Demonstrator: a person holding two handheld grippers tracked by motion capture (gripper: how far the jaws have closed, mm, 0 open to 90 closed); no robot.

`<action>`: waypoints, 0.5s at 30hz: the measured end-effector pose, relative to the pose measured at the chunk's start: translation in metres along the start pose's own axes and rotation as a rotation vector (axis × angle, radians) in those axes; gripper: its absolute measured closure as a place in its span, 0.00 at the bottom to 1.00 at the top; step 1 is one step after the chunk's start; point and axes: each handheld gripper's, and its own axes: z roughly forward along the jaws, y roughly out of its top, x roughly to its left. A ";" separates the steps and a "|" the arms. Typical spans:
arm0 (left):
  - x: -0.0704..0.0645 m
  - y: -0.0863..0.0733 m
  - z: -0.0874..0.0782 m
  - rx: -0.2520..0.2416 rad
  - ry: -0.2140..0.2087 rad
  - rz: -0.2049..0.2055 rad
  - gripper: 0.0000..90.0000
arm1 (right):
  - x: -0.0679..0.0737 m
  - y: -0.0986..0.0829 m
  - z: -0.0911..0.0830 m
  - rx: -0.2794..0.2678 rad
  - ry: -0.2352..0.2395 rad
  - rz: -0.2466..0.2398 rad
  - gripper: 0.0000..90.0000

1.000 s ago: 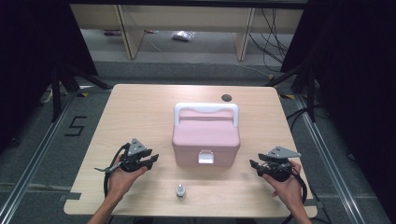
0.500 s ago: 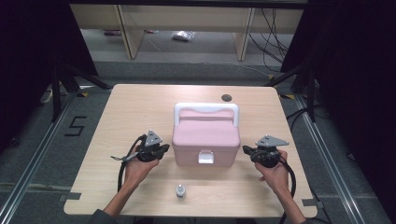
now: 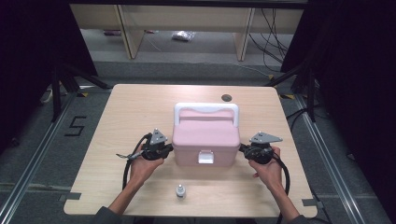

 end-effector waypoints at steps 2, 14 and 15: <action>-0.002 0.000 0.000 0.006 0.004 0.005 1.00 | -0.003 0.000 -0.001 -0.010 -0.009 -0.029 1.00; -0.018 0.004 0.001 0.017 -0.012 0.053 1.00 | -0.007 -0.007 -0.014 0.002 -0.027 -0.023 1.00; -0.020 0.005 0.002 0.019 -0.026 0.060 1.00 | -0.006 -0.008 -0.016 0.009 -0.022 0.000 1.00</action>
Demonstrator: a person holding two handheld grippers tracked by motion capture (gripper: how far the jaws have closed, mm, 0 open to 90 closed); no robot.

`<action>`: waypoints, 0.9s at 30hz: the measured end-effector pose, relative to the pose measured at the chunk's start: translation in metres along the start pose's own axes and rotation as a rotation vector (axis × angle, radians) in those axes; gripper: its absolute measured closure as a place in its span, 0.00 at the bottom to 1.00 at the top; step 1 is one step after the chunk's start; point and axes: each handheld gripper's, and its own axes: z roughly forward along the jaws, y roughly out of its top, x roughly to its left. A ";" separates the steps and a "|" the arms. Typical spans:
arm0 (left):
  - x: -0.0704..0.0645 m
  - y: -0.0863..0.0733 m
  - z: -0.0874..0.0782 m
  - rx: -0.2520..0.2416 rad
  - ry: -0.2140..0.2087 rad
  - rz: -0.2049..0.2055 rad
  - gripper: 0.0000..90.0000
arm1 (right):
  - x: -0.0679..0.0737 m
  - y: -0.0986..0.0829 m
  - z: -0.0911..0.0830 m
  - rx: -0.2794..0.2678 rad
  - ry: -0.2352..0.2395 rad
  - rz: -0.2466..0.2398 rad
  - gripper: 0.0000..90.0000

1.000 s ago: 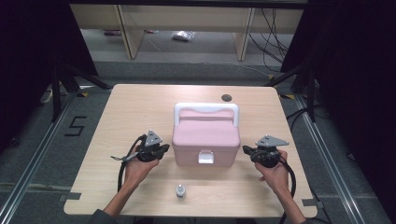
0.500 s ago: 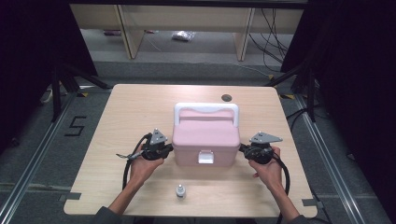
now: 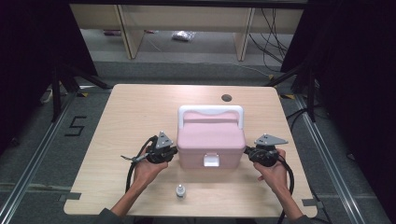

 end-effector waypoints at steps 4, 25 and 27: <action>-0.005 0.001 0.000 0.005 -0.011 0.021 1.00 | 0.000 -0.004 -0.007 0.002 0.005 0.016 1.00; -0.005 0.004 -0.003 0.019 0.005 0.039 0.96 | 0.001 -0.012 -0.014 0.049 -0.054 0.009 0.92; -0.004 0.004 -0.004 0.023 0.011 0.035 0.95 | 0.003 -0.013 -0.017 0.060 -0.056 0.033 0.90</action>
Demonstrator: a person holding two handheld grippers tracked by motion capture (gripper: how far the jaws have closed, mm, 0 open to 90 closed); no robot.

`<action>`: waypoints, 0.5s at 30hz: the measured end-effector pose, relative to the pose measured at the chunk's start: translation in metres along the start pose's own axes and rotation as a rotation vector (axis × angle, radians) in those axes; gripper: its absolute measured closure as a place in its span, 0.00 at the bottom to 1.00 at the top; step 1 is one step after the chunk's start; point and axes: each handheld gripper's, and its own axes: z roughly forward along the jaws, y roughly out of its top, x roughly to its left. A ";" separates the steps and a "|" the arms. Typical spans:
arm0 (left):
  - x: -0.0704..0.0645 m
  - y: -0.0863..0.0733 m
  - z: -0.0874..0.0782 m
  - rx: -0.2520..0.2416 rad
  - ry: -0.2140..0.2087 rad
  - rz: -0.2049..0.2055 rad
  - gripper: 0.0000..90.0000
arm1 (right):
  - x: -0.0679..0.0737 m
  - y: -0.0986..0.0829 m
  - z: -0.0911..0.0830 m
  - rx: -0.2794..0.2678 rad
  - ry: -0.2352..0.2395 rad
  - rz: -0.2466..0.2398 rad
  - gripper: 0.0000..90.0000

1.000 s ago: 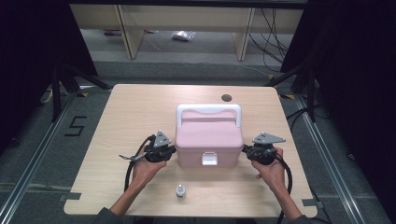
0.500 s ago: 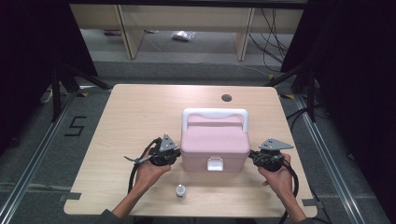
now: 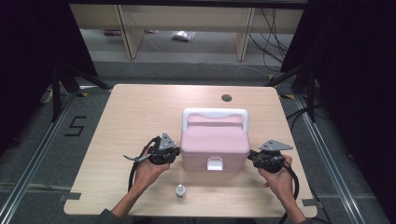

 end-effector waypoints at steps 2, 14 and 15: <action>0.005 0.000 -0.002 -0.006 0.004 -0.008 0.94 | 0.000 -0.001 -0.001 -0.002 -0.004 0.007 0.89; 0.031 0.021 -0.020 0.029 -0.040 0.016 0.78 | -0.004 -0.015 -0.016 -0.013 -0.013 0.028 0.76; 0.031 0.021 -0.020 0.029 -0.040 0.016 0.75 | -0.006 -0.016 -0.016 -0.017 -0.016 -0.008 0.75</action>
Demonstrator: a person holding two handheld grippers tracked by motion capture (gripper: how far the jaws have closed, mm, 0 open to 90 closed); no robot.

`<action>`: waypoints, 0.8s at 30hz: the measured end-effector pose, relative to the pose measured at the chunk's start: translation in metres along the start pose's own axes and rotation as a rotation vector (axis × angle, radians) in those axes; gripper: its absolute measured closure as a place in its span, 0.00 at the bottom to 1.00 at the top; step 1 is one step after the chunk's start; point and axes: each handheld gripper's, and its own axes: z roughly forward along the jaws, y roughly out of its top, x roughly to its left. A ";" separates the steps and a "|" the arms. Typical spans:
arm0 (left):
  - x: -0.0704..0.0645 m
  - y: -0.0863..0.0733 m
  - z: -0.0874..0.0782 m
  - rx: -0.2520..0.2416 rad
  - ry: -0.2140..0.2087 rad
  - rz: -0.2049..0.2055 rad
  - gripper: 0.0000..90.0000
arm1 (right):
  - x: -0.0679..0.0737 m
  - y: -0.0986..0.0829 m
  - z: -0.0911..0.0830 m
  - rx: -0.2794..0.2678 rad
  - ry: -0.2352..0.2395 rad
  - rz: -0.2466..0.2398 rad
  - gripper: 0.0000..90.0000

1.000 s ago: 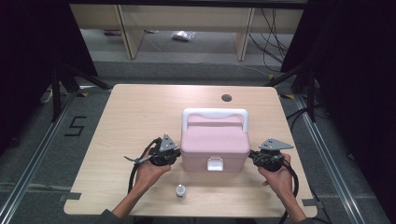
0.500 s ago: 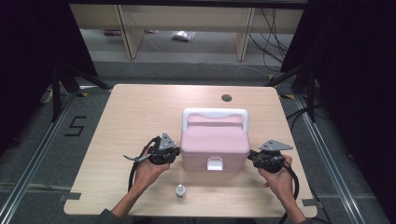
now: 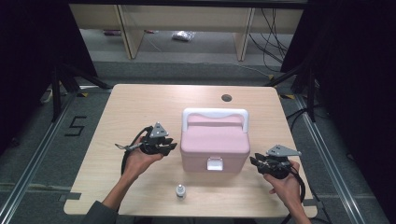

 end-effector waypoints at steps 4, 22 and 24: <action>0.007 0.012 -0.011 0.031 0.013 0.029 0.67 | 0.004 -0.003 0.000 0.016 -0.015 0.008 0.70; 0.025 0.077 -0.045 0.116 -0.082 0.044 0.28 | 0.000 -0.005 0.006 0.044 0.001 -0.009 0.61; 0.027 0.083 -0.048 0.111 -0.087 0.041 0.28 | 0.003 -0.005 0.006 0.056 -0.001 0.021 0.61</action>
